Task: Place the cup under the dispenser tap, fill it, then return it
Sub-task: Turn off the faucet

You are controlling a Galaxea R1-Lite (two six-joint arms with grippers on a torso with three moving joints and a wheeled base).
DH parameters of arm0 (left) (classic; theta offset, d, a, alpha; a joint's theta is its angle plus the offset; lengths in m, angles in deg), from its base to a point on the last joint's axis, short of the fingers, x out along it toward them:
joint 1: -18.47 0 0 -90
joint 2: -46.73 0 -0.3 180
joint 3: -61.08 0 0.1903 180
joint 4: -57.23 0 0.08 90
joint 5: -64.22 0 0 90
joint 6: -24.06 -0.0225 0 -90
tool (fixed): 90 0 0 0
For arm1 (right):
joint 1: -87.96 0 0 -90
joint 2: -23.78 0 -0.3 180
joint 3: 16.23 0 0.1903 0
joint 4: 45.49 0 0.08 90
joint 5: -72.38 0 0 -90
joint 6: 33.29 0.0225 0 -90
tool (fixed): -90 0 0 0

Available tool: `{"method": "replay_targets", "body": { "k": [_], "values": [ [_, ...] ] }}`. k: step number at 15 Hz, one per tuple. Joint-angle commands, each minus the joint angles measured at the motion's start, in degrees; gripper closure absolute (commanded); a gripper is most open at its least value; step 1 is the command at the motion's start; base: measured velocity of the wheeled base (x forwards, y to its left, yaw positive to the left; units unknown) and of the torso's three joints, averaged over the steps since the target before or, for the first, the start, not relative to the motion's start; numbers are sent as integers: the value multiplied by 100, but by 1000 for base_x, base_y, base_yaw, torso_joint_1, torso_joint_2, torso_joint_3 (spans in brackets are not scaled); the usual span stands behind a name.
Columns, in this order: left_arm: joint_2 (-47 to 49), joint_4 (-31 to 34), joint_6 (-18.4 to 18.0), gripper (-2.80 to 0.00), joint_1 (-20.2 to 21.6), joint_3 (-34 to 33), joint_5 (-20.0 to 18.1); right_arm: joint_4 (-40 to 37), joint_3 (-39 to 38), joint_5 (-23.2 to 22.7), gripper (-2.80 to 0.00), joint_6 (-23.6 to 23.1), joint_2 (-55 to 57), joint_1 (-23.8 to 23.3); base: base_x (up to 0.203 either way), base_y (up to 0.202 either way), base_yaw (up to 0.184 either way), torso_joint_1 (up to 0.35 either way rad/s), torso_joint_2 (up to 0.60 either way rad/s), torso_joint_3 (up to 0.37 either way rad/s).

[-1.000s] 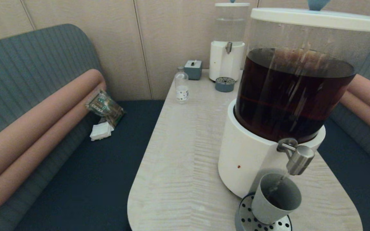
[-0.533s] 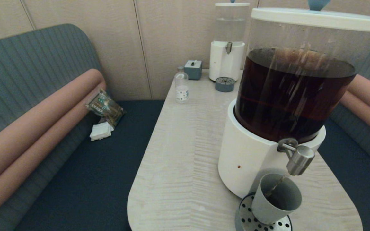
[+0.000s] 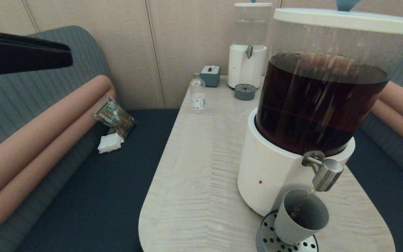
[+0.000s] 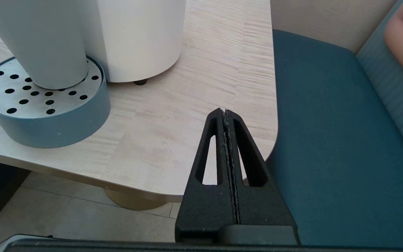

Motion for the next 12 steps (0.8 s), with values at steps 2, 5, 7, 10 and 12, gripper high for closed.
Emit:
{"method": "replay_targets", "body": {
  "k": [2, 5, 7, 10, 12],
  "values": [
    [1055, 1810, -1406, 0, -601, 1202, 1036, 1, -57, -5, 0, -7, -38, 5, 0, 0, 0, 0, 0, 0],
    [1583, 2805, -2224, 0, -1920, 1615, 3294, 1, -56, -5, 0, -7, -38, 5, 0, 0, 0, 0, 0, 0],
    [2028, 2753, -2486, 0, -2650, 1681, 3972, 1, -59, -5, 0, -7, -38, 5, 0, 0, 0, 0, 0, 0],
    [2730, 1739, -2766, 0, -3495, 1696, 4691, 1, -62, -5, 0, -7, -38, 5, 0, 0, 0, 0, 0, 0],
    [3079, 1057, -2798, 0, -3909, 1623, 4926, 1, -62, -5, 0, -7, -38, 5, 0, 0, 0, 0, 0, 0]
  ]
}}
